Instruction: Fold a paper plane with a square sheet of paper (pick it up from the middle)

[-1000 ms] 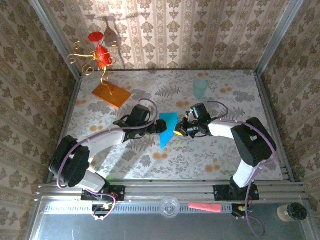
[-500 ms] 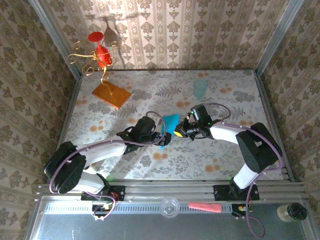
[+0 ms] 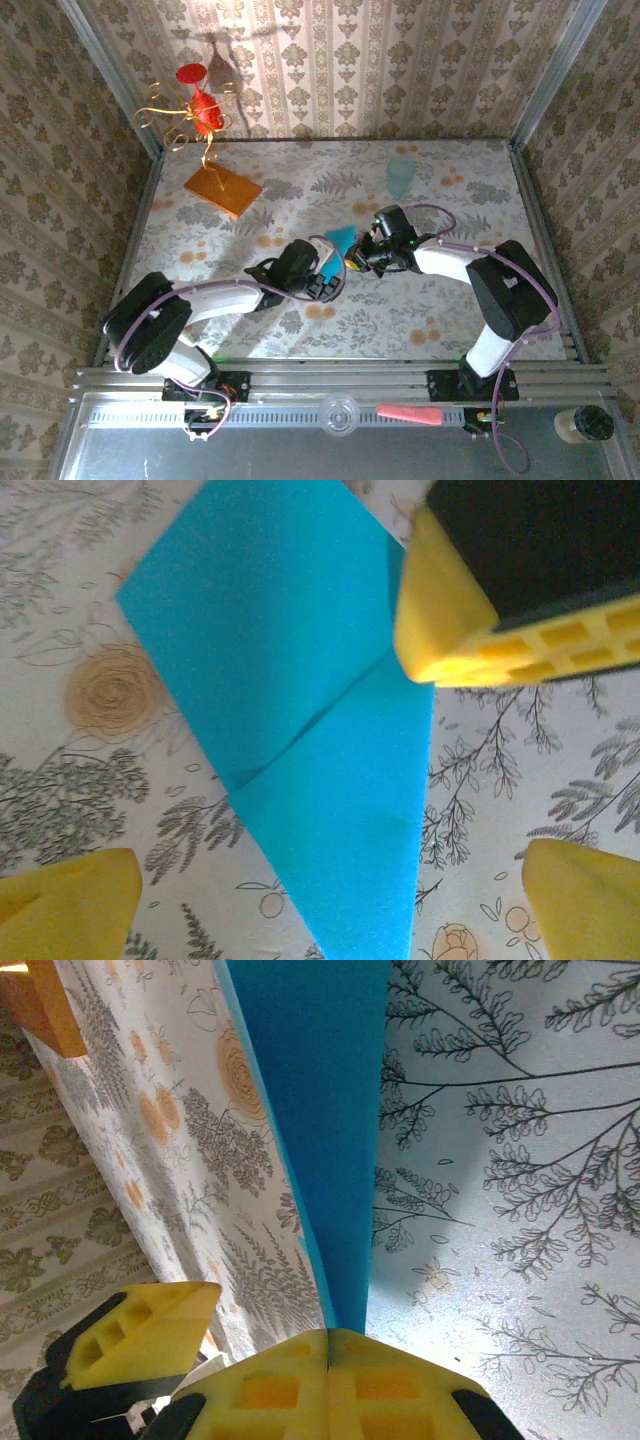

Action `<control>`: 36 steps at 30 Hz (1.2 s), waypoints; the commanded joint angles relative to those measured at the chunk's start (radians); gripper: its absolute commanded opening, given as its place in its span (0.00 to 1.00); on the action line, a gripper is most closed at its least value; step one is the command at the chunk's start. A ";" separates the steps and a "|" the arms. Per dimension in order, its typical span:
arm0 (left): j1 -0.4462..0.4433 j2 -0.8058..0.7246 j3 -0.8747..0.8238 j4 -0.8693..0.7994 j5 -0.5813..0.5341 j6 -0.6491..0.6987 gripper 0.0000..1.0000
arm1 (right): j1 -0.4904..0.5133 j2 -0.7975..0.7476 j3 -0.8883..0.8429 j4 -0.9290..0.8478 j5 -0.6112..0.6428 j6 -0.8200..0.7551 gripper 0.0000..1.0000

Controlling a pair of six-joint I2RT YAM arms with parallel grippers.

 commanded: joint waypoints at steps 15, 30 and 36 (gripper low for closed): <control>-0.056 0.169 0.073 0.094 -0.045 0.211 0.59 | 0.004 0.041 0.018 0.006 -0.016 0.046 0.07; -0.050 0.195 0.056 0.135 -0.077 0.197 0.45 | 0.003 0.042 0.015 0.007 -0.026 0.039 0.08; -0.046 0.203 0.059 0.133 -0.079 0.180 0.38 | 0.003 0.044 0.014 0.008 -0.034 0.041 0.09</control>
